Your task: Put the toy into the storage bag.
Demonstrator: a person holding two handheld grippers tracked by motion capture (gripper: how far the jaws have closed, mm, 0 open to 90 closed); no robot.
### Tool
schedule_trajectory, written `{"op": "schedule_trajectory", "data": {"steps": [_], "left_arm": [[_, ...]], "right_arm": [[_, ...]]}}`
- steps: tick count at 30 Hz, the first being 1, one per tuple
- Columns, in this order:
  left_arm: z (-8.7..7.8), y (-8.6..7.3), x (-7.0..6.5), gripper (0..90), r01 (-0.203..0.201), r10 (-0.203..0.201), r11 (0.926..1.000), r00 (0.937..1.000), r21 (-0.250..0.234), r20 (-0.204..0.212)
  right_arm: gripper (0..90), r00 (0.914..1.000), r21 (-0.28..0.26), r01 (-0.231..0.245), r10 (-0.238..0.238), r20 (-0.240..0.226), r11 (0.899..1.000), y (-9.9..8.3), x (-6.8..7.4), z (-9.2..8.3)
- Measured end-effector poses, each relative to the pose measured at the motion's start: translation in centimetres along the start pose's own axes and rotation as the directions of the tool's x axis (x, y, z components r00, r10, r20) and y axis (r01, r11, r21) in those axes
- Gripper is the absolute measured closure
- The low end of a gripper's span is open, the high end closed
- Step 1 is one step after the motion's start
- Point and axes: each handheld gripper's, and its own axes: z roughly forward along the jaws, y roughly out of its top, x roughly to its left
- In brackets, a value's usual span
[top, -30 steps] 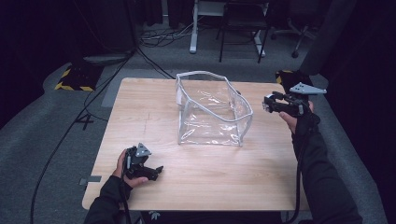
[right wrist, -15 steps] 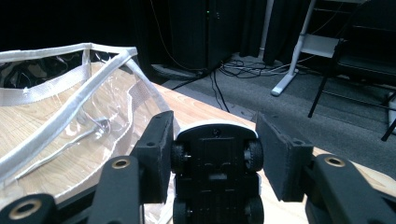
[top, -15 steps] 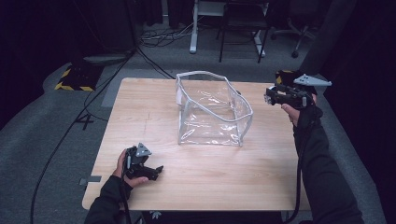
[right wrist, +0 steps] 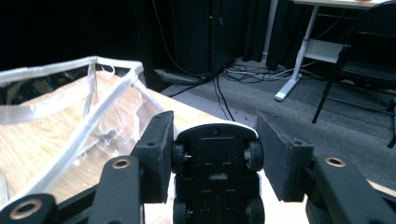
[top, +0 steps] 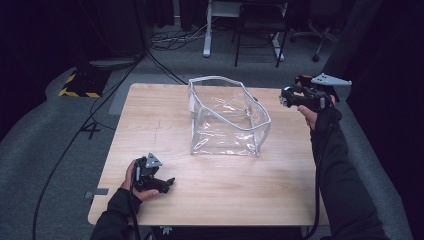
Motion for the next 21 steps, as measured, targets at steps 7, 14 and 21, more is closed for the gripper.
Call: {"op": "schedule_trajectory", "data": {"steps": [7, 14, 21], "left_arm": [[0.0, 0.0, 0.0, 0.6, 0.000, 0.000, 1.0000, 1.0000, 0.000, 0.000], [0.0, 0.0, 0.0, 0.6, 0.000, 0.000, 1.0000, 1.0000, 0.000, 0.001], [0.0, 0.0, 0.0, 0.6, 0.000, 0.000, 1.0000, 1.0000, 0.000, 0.000]], "right_arm": [[48.9, 0.9999, -0.009, 0.014, -0.014, -0.002, 1.000, 1.4, 0.6, 0.6], [48.9, 0.9989, -0.008, 0.044, -0.044, -0.012, 0.999, 2.6, 1.1, 1.0], [48.9, 0.9985, -0.018, 0.053, -0.054, -0.012, 0.998, 4.0, 1.7, 1.3]]}}
